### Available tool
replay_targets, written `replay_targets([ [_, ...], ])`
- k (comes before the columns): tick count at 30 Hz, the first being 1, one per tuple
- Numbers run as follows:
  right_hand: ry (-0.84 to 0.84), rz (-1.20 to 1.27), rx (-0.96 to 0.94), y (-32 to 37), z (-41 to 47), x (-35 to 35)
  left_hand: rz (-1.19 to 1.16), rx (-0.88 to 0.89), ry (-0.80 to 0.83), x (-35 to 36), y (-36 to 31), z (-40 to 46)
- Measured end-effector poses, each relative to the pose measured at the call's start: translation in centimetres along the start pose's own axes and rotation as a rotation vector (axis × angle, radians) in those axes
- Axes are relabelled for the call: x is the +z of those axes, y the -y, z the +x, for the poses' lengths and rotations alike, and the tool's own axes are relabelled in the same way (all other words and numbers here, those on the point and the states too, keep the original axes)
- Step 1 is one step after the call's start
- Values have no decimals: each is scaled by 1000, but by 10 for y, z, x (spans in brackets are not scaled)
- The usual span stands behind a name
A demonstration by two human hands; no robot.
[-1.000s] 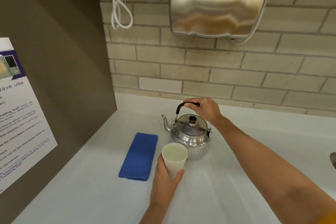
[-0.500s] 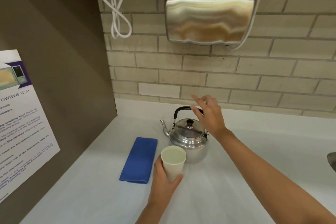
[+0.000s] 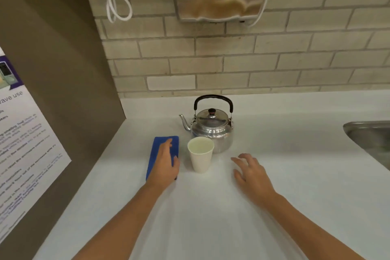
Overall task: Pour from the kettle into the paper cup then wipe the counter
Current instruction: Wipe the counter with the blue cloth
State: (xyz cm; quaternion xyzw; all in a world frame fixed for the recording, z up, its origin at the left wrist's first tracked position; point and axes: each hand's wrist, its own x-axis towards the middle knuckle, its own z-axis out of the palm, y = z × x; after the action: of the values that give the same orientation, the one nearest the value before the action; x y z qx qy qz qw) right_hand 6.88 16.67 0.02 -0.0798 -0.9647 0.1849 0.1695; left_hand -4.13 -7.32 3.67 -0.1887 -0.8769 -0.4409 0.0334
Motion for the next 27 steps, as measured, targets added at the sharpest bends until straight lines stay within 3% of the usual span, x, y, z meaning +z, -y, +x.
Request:
replay_targets([
  [7,-36,-12,16,-4,-10,10,537,-8,199,5,46,66],
  [11,0,-8,33,-6,-8,12,641,-50,243,21,65,76],
  [19,41,18,93,4,-11,6,652,151,208,-10,86,21],
  [23,13,80,113,9,-14,3,631,-6,170,-32,86,-18],
  [27,47,158,124,11,-16,-2,686,-218,70,13,33,-71],
])
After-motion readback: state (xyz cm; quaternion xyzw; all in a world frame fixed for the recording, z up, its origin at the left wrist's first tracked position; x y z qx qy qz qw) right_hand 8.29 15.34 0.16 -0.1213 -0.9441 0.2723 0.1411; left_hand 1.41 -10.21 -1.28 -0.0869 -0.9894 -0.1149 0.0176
